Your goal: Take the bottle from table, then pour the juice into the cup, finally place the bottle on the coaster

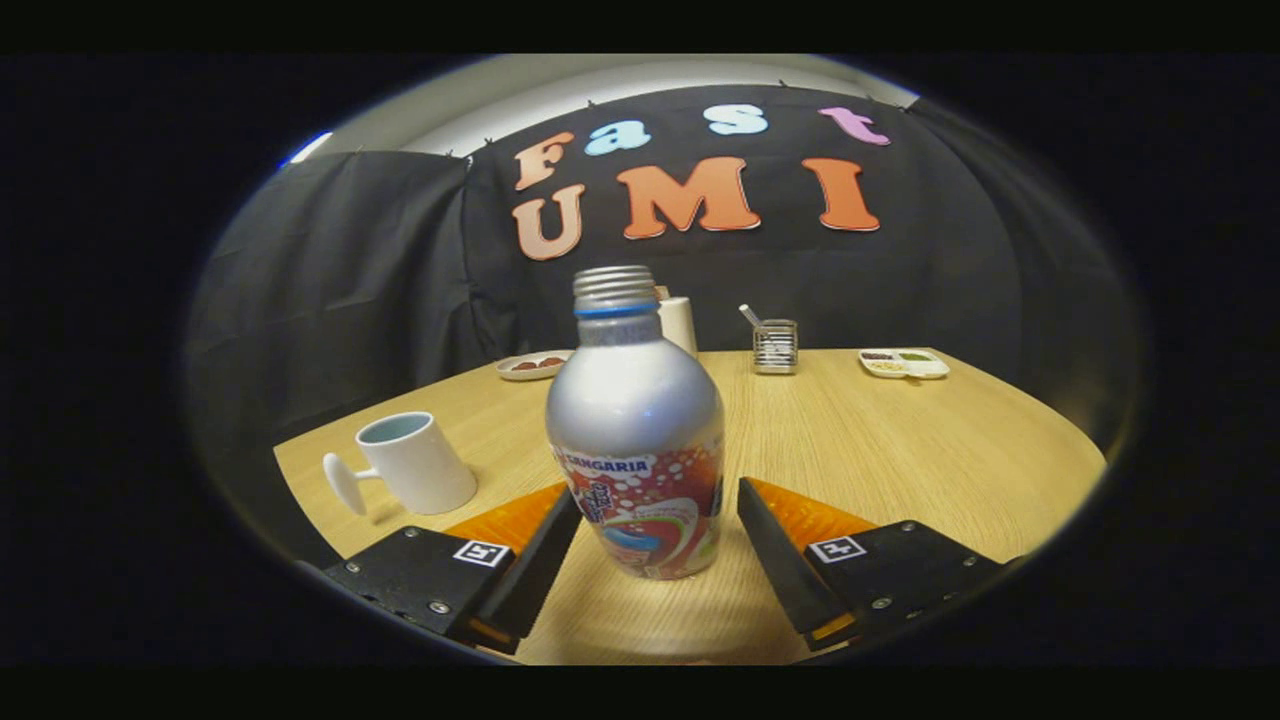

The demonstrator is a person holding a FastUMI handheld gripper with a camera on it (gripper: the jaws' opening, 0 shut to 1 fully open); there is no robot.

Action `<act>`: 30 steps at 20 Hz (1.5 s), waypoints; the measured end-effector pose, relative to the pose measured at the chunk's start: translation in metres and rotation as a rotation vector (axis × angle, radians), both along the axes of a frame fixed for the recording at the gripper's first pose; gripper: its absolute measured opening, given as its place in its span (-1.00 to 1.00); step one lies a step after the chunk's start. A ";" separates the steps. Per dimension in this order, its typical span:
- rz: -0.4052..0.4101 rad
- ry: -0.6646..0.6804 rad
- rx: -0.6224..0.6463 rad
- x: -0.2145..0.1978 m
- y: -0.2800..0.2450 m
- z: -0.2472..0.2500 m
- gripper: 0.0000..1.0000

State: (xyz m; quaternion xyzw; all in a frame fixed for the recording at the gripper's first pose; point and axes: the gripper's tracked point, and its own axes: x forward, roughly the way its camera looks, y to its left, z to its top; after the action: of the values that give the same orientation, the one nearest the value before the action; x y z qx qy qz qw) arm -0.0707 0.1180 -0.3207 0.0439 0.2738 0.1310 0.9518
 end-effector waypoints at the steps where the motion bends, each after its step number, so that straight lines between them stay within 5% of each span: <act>1: -0.003 -0.004 0.006 0.001 0.000 0.002 0.79; 5: 0.002 0.005 -0.039 0.004 0.003 0.001 0.60; 15: 0.032 -0.085 -0.166 0.021 0.008 0.031 0.56; 30: 0.125 -0.297 -0.696 0.045 0.028 0.054 0.52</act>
State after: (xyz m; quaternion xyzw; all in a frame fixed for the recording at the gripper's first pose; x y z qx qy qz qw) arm -0.0256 0.1460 -0.2663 -0.3182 0.1633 0.0931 0.9292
